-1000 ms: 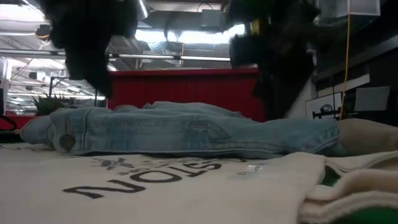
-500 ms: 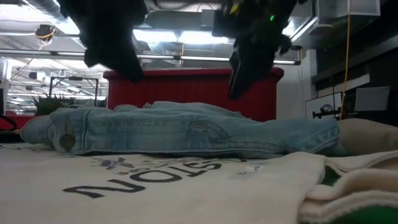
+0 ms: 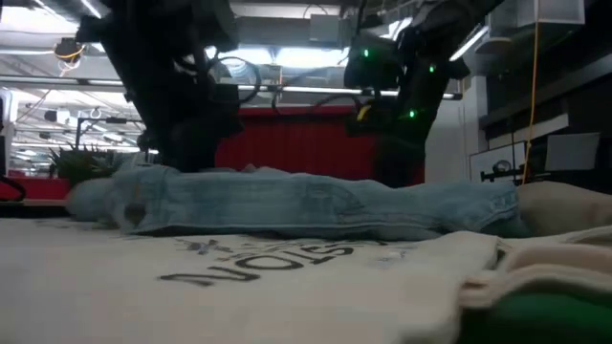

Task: Fold Laundry from Bin
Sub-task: Fold the light blue pants

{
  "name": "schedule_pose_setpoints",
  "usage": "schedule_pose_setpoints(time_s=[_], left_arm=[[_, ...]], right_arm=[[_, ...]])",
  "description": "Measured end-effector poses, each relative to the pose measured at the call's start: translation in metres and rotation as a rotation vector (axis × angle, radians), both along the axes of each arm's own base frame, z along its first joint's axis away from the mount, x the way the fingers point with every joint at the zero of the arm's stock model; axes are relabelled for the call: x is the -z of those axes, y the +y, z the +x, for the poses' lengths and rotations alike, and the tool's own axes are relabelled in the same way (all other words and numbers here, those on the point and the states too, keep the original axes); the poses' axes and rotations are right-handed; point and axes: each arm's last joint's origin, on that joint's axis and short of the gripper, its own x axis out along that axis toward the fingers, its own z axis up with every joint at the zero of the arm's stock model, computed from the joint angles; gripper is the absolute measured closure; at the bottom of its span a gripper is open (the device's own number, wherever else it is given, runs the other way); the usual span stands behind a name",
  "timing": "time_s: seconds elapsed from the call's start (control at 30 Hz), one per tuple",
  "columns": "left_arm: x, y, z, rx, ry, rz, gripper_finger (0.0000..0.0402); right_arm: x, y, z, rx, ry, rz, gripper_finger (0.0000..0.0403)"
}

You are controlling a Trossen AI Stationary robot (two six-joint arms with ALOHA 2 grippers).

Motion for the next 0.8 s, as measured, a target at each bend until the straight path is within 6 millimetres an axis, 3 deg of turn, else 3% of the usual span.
schedule_pose_setpoints(time_s=[0.2,0.43,0.8], left_arm=[[0.011,0.01,-0.005,-0.04,0.034,0.008,0.0337],[0.013,0.012,-0.007,-0.043,0.045,0.003,0.0337],[-0.025,0.012,-0.02,-0.024,-0.075,-0.059,0.0337]], right_arm=[[0.006,-0.018,-0.008,0.056,0.013,0.068,0.0212],[0.003,-0.018,-0.01,0.049,0.014,0.071,0.0212],[-0.041,-0.015,-0.035,0.062,-0.016,0.059,0.0212]])
